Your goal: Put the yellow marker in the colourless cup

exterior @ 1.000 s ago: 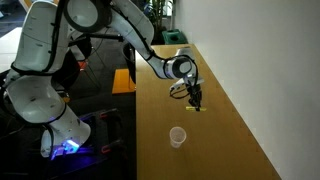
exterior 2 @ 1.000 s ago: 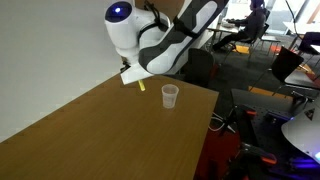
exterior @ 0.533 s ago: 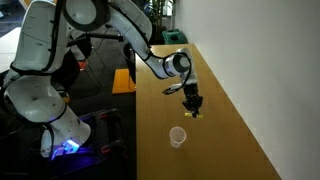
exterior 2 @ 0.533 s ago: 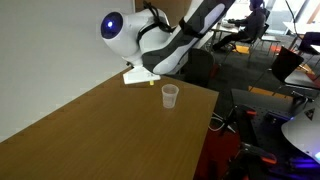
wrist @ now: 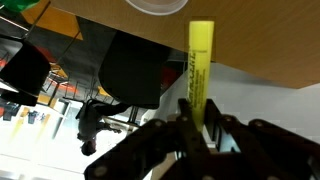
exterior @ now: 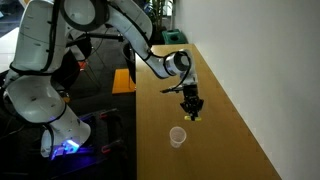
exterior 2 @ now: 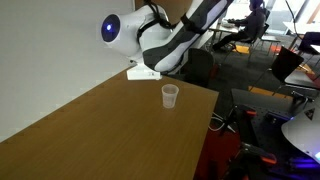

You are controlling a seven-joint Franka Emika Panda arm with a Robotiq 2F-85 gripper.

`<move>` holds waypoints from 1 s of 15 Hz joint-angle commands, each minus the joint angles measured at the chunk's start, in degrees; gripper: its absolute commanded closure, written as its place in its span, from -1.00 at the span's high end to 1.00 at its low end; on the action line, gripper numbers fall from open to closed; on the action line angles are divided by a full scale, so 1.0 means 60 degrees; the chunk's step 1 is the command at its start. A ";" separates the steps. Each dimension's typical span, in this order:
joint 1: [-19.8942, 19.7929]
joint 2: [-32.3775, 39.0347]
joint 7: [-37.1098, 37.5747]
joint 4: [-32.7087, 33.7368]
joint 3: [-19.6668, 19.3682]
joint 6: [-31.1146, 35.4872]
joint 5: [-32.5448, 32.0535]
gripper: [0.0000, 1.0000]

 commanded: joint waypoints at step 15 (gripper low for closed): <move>-0.2804 -0.0620 0.3857 -0.0361 0.3684 -0.3051 -0.2406 -0.90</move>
